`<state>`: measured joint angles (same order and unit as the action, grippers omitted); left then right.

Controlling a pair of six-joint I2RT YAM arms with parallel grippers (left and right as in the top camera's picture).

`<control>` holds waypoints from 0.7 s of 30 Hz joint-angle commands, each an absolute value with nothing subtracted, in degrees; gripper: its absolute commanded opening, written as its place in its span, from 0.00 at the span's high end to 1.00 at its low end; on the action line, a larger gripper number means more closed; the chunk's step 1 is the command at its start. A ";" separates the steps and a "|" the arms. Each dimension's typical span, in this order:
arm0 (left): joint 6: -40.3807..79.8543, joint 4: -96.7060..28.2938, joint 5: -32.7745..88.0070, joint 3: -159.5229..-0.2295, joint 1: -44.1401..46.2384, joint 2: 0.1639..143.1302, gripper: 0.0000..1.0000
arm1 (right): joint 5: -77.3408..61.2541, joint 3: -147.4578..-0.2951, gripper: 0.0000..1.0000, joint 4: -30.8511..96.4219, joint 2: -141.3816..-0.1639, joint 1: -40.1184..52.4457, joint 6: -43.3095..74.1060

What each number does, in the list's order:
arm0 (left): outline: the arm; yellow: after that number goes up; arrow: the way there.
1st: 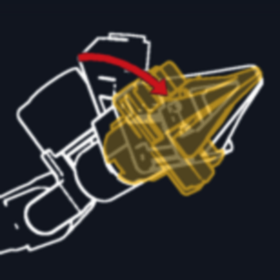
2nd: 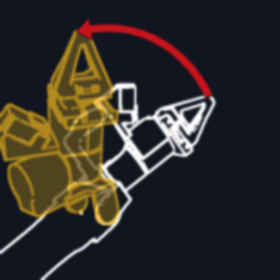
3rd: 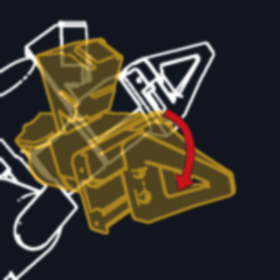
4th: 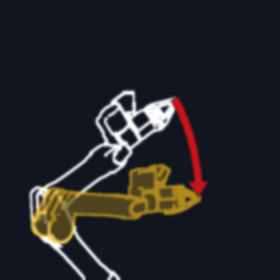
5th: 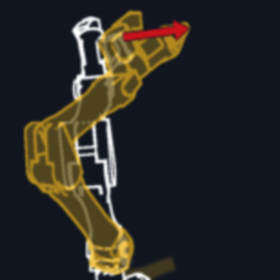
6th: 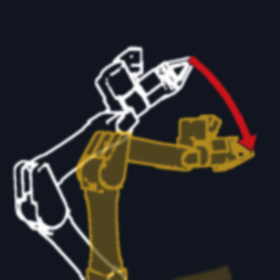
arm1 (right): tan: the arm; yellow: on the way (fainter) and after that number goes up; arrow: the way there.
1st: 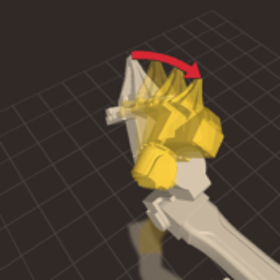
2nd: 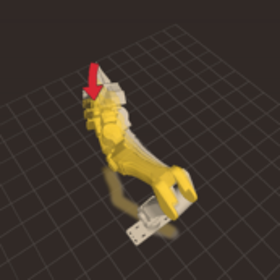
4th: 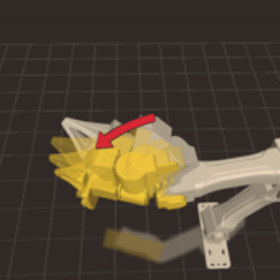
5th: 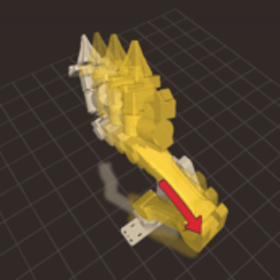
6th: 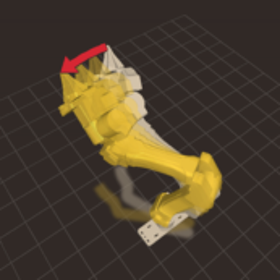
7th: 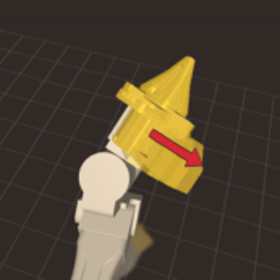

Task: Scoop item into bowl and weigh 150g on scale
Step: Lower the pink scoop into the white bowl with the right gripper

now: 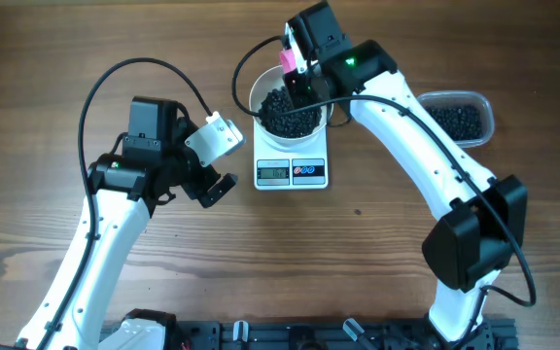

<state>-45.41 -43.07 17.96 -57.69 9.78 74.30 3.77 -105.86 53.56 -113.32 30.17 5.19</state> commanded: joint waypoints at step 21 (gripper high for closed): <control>-46.30 -42.94 19.03 -57.21 9.52 74.37 0.00 | 8.03 -106.26 0.96 59.24 -119.44 32.42 2.11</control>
